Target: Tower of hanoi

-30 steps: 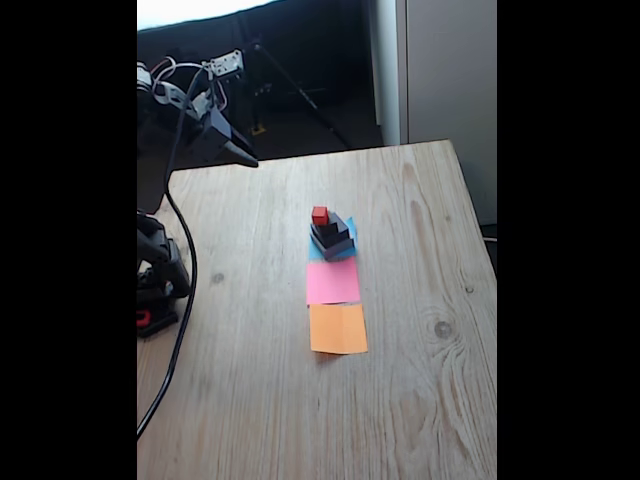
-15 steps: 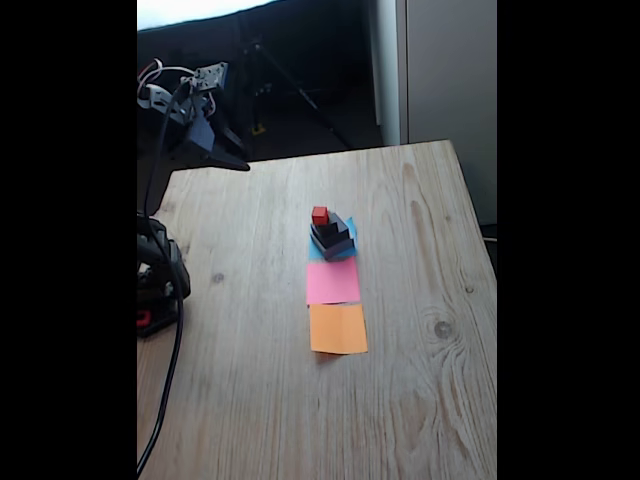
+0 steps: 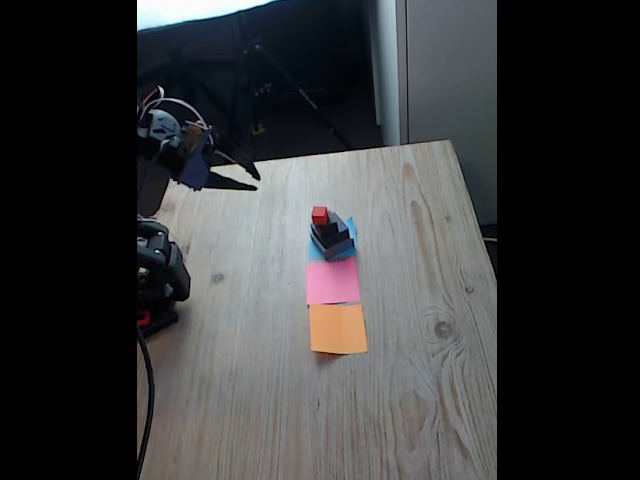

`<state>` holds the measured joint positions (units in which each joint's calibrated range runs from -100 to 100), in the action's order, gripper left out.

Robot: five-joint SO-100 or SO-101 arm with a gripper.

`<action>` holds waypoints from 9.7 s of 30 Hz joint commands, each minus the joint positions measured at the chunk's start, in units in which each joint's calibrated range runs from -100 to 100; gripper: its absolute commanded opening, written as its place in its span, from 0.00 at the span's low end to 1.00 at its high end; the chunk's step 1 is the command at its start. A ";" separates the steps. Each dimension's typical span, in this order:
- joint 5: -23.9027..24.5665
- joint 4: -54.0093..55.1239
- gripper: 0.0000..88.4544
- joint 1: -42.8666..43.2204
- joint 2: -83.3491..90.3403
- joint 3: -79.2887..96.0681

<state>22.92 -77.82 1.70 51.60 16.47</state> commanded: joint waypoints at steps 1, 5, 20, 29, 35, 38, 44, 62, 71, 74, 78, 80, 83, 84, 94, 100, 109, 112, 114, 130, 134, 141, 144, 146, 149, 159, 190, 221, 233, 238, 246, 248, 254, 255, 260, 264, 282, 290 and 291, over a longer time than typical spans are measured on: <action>6.68 4.13 0.00 -1.08 5.63 7.26; 22.40 11.25 0.00 -0.16 9.26 16.62; 36.78 32.78 0.00 -5.59 23.95 59.35; 36.62 40.23 0.00 -7.18 31.36 76.71; 39.12 40.47 0.00 -7.43 34.54 83.44; 41.80 37.15 0.00 -7.26 36.06 83.44; 46.48 30.27 0.00 -6.93 37.19 83.44; 53.00 22.91 0.02 -6.93 37.19 83.44; 52.33 22.82 0.00 -6.59 37.19 83.44; 52.17 22.82 0.00 -6.51 37.19 83.44; 52.00 22.82 0.00 -6.34 37.19 83.44; 52.00 22.82 0.00 -6.34 37.19 83.44; 52.00 22.82 0.00 -6.34 37.19 83.44; 52.00 22.82 0.00 -6.34 37.19 83.44; 52.00 22.82 0.00 -6.34 37.19 83.44; 52.00 22.82 0.00 -6.34 37.19 83.44; 51.83 22.82 0.00 -6.34 37.19 83.44; 51.83 22.82 0.00 -6.34 37.19 83.44; 51.83 22.82 0.00 -6.34 37.19 83.44; 51.83 22.82 0.00 -6.34 37.19 83.44; 51.83 22.82 0.00 -6.34 37.19 83.44; 51.83 22.82 0.00 -6.34 37.19 83.44; 51.83 22.82 0.00 -6.34 37.19 83.44; 51.83 22.82 0.00 -6.34 37.19 83.44; 51.83 22.82 0.00 -6.34 37.19 83.44; 51.83 22.82 0.00 -6.34 37.19 83.44; 51.83 22.82 0.00 -6.34 37.19 83.44; 51.83 22.82 0.00 -6.34 37.19 83.44; 51.83 22.82 0.00 -6.34 37.19 83.44; 51.83 22.82 0.00 -6.34 37.19 83.44; 51.83 22.82 0.00 -6.34 37.19 83.44; 51.83 22.82 0.00 -6.34 37.19 83.44; 51.83 22.82 0.00 -6.34 37.19 83.44; 51.83 22.82 0.00 -6.34 37.19 83.44; 51.83 22.82 0.00 -6.34 37.19 83.44; 51.83 22.82 0.00 -6.34 37.19 83.44; 51.83 22.82 0.00 -6.34 37.19 83.44; 51.83 22.82 0.00 -6.34 37.19 83.44; 51.83 22.82 0.00 -6.34 37.19 83.44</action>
<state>76.22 -54.60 -5.01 88.37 99.48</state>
